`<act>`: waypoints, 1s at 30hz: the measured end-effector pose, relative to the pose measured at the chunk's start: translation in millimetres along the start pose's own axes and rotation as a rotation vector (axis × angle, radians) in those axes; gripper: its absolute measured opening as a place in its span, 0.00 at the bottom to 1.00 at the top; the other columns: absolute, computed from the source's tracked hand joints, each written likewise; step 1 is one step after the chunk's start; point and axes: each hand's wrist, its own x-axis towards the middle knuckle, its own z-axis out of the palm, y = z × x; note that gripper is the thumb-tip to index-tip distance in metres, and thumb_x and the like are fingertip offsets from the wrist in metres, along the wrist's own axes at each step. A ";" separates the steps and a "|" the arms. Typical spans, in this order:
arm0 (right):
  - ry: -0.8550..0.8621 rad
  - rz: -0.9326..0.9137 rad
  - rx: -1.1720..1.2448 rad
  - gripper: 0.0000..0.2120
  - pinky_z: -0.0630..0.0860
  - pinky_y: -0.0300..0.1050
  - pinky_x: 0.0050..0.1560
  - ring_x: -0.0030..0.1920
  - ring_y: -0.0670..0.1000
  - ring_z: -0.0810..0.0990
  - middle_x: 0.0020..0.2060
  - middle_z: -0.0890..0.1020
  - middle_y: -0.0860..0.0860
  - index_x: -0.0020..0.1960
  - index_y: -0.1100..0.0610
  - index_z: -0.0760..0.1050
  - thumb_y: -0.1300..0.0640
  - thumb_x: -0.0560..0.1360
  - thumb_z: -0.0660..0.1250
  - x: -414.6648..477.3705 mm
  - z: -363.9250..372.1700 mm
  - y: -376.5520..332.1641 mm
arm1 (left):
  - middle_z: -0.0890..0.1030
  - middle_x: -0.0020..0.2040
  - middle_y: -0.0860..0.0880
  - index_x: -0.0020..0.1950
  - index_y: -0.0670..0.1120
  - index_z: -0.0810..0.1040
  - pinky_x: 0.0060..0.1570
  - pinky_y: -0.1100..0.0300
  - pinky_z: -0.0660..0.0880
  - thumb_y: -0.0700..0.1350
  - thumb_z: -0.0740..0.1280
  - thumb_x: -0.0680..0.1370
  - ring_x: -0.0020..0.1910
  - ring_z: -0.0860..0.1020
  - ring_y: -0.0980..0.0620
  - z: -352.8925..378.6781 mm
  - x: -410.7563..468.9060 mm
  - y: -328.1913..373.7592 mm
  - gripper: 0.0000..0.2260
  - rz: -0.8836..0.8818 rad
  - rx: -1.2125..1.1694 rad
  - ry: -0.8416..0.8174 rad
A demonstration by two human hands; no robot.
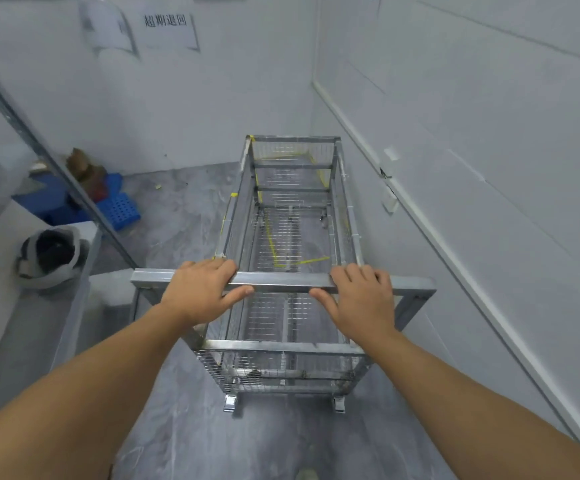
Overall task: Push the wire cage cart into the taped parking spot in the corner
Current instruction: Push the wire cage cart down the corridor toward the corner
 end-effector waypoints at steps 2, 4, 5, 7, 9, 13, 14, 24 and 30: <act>-0.012 -0.006 -0.008 0.25 0.65 0.50 0.47 0.42 0.55 0.75 0.41 0.79 0.49 0.48 0.52 0.75 0.31 0.78 0.55 23.9 10.5 6.2 | 0.71 0.35 0.54 0.40 0.52 0.63 0.36 0.55 0.62 0.71 0.49 0.75 0.34 0.71 0.50 5.6 24.0 -11.7 0.23 0.006 -0.003 0.000; -0.018 -0.005 -0.001 0.24 0.65 0.50 0.47 0.43 0.54 0.75 0.41 0.79 0.49 0.48 0.52 0.75 0.31 0.78 0.55 47.7 21.9 13.9 | 0.72 0.35 0.54 0.40 0.52 0.63 0.36 0.55 0.62 0.71 0.49 0.75 0.34 0.73 0.49 11.0 48.8 -22.5 0.23 0.013 0.000 0.021; -0.024 -0.002 -0.003 0.24 0.66 0.50 0.47 0.43 0.54 0.75 0.41 0.79 0.49 0.49 0.51 0.75 0.31 0.78 0.55 59.0 28.1 18.1 | 0.71 0.35 0.54 0.40 0.52 0.63 0.36 0.55 0.62 0.71 0.49 0.75 0.33 0.72 0.50 14.0 61.0 -27.4 0.23 0.017 0.005 0.027; -0.036 0.007 -0.024 0.26 0.66 0.50 0.48 0.43 0.54 0.75 0.42 0.79 0.48 0.50 0.51 0.76 0.31 0.78 0.52 82.1 40.4 26.2 | 0.71 0.34 0.54 0.39 0.52 0.64 0.36 0.56 0.62 0.71 0.49 0.76 0.32 0.70 0.51 20.8 86.0 -37.0 0.23 0.020 0.020 0.038; -0.032 0.009 -0.025 0.27 0.66 0.51 0.49 0.43 0.54 0.75 0.42 0.79 0.48 0.51 0.51 0.76 0.30 0.78 0.51 106.2 53.1 34.2 | 0.72 0.33 0.55 0.39 0.52 0.66 0.34 0.57 0.63 0.71 0.49 0.76 0.31 0.70 0.52 27.3 112.3 -47.1 0.24 0.017 0.035 0.044; -0.026 0.011 -0.044 0.28 0.64 0.50 0.48 0.42 0.54 0.75 0.41 0.78 0.48 0.50 0.52 0.75 0.30 0.78 0.50 158.5 79.1 49.3 | 0.70 0.34 0.55 0.39 0.52 0.64 0.34 0.56 0.65 0.70 0.49 0.76 0.31 0.69 0.52 40.7 164.4 -68.8 0.22 0.004 0.033 0.068; -0.039 0.016 -0.055 0.28 0.64 0.50 0.48 0.42 0.54 0.75 0.41 0.78 0.48 0.49 0.52 0.75 0.30 0.78 0.49 172.6 85.5 52.7 | 0.70 0.34 0.55 0.39 0.53 0.63 0.35 0.56 0.64 0.70 0.49 0.76 0.32 0.68 0.52 43.4 177.8 -74.5 0.22 0.001 0.034 0.071; -0.078 0.024 -0.044 0.29 0.70 0.53 0.47 0.43 0.56 0.76 0.42 0.78 0.51 0.50 0.53 0.74 0.30 0.77 0.48 299.6 141.4 90.0 | 0.71 0.35 0.55 0.40 0.52 0.65 0.37 0.55 0.66 0.70 0.48 0.76 0.32 0.69 0.51 72.1 309.0 -130.8 0.23 -0.010 0.024 0.035; -0.051 -0.017 -0.061 0.28 0.69 0.52 0.46 0.42 0.55 0.75 0.41 0.78 0.51 0.48 0.53 0.73 0.30 0.78 0.49 353.5 169.6 109.2 | 0.73 0.32 0.52 0.40 0.52 0.61 0.33 0.57 0.63 0.68 0.55 0.77 0.30 0.70 0.50 85.0 362.8 -153.2 0.20 0.035 0.026 0.118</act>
